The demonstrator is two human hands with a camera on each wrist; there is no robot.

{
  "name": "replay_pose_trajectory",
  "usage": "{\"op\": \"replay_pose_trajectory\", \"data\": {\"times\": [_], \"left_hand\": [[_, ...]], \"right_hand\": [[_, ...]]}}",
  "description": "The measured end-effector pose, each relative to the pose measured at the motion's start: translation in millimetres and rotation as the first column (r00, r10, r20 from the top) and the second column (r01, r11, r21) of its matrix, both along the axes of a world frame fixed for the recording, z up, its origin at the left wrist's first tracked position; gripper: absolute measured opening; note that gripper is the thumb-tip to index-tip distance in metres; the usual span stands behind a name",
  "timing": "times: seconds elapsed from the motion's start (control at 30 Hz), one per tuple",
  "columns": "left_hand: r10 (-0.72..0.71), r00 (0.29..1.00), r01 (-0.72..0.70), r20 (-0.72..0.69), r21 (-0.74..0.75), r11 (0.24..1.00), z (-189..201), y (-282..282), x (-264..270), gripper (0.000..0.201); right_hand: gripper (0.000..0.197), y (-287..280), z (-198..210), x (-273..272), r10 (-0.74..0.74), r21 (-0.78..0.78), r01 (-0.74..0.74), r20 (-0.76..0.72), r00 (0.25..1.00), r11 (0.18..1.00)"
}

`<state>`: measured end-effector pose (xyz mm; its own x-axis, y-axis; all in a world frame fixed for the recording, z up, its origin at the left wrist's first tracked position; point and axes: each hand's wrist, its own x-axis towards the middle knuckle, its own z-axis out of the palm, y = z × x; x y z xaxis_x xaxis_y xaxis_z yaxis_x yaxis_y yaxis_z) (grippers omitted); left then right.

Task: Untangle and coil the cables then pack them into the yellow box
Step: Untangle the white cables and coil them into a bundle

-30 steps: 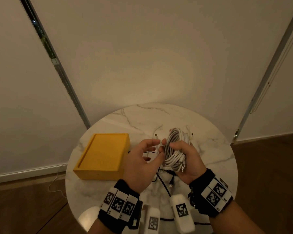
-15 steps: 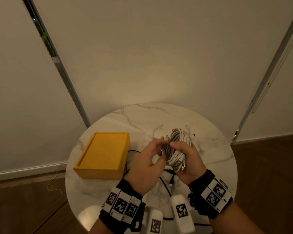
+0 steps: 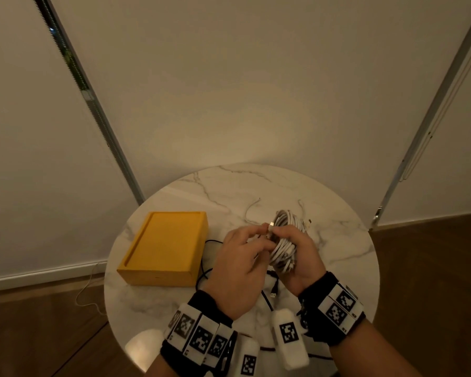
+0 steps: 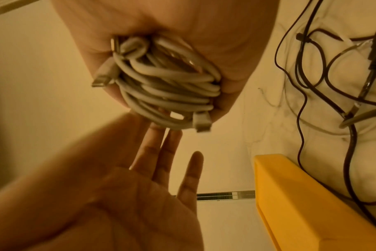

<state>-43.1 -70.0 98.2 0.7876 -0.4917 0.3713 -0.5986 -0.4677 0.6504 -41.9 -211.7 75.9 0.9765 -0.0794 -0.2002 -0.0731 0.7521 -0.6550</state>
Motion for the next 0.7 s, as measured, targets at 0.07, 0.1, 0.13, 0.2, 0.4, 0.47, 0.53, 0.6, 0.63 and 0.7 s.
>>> {"op": "replay_pose_trajectory", "data": {"times": [0.07,0.1,0.13,0.2,0.4,0.47,0.53,0.6,0.63,0.7], "left_hand": [[-0.066,0.997,0.066,-0.049,-0.014,0.998,3,-2,-4,0.036],[-0.091,0.994,0.091,-0.06,-0.005,0.996,5,-4,-6,0.04],[-0.101,0.993,0.101,-0.062,0.006,0.995,6,-5,-8,0.042],[-0.084,0.994,0.085,-0.071,0.01,0.996,4,-7,-8,0.041],[-0.037,0.999,0.039,-0.037,0.069,0.997,2,-12,-6,0.045],[-0.028,0.997,0.032,-0.071,0.051,0.998,2,-11,-5,0.045],[-0.032,0.991,0.038,-0.126,0.043,0.998,0,-9,-4,0.05],[-0.056,0.985,0.059,-0.164,0.014,0.998,-2,-8,-2,0.048],[-0.071,0.982,0.07,-0.173,-0.009,0.997,-2,-7,-2,0.047],[-0.084,0.98,0.077,-0.18,-0.041,0.996,-2,-6,-1,0.047]], "right_hand": [[0.028,-3,2,0,0.005,0.052,-0.004,-0.02,1.0,0.999],[0.022,-4,3,0,0.004,0.067,-0.003,-0.017,1.0,0.998],[0.019,-5,4,-1,0.0,0.078,0.0,-0.011,1.0,0.997],[0.018,-6,5,-2,-0.015,0.076,0.015,0.001,1.0,0.997],[0.083,0,-1,-1,-0.036,-0.002,0.036,0.067,0.997,0.999],[0.088,1,-4,1,-0.055,-0.01,0.056,0.105,0.993,0.998],[0.086,4,-3,-1,-0.061,-0.022,0.065,0.14,0.988,0.998],[0.072,6,-3,-3,-0.056,-0.026,0.061,0.173,0.983,0.998],[0.065,7,-2,-4,-0.046,-0.039,0.055,0.187,0.981,0.998],[0.061,8,0,-5,-0.023,-0.084,0.042,0.212,0.977,0.996]]}}
